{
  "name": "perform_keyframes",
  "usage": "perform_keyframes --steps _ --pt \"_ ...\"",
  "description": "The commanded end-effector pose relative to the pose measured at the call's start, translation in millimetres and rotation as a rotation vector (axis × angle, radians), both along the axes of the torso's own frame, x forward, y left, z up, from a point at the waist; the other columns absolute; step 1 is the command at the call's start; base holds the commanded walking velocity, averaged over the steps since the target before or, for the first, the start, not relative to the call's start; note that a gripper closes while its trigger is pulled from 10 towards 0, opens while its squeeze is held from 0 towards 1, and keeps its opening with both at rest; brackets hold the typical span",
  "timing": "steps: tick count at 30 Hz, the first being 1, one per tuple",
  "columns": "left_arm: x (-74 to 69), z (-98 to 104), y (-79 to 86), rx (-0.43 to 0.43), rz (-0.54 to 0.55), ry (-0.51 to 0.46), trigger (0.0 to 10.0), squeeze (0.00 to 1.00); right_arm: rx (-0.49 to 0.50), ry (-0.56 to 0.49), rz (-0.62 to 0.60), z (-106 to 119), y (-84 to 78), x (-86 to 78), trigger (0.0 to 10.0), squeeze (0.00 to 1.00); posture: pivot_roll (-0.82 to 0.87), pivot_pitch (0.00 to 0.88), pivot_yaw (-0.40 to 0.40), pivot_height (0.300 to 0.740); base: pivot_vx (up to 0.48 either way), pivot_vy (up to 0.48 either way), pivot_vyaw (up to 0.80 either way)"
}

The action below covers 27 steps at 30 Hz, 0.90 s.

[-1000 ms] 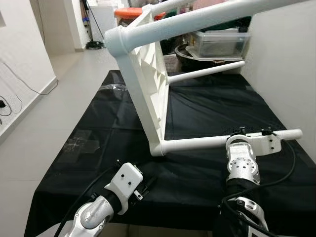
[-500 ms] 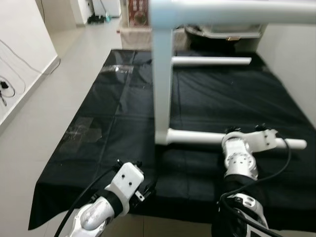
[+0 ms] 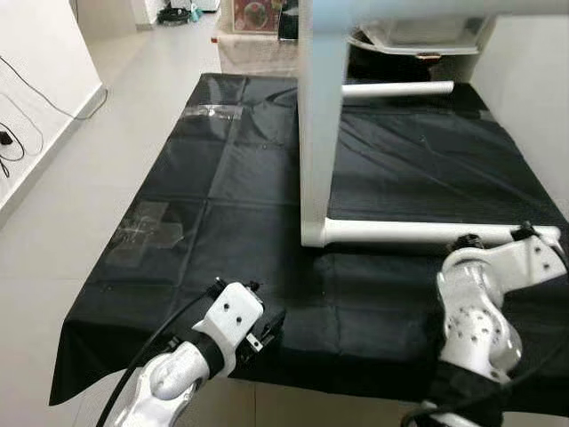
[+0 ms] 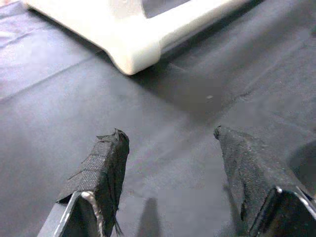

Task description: Building children table

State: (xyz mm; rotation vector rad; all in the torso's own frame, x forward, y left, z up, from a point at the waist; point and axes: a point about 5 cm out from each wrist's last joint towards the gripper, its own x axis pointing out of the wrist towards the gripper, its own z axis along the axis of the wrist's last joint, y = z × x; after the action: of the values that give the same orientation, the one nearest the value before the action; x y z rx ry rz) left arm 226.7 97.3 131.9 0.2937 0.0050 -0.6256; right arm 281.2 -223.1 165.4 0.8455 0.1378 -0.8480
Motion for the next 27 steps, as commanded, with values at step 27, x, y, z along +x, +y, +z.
perform_keyframes --steps 27 --pt "24.5 -18.4 -2.1 -0.047 0.119 0.069 10.0 0.00 -1.007 0.005 0.624 -19.8 50.6 -32.0 10.0 0.00 0.13 0.000 -0.071 0.740 0.049 -0.215 0.00"
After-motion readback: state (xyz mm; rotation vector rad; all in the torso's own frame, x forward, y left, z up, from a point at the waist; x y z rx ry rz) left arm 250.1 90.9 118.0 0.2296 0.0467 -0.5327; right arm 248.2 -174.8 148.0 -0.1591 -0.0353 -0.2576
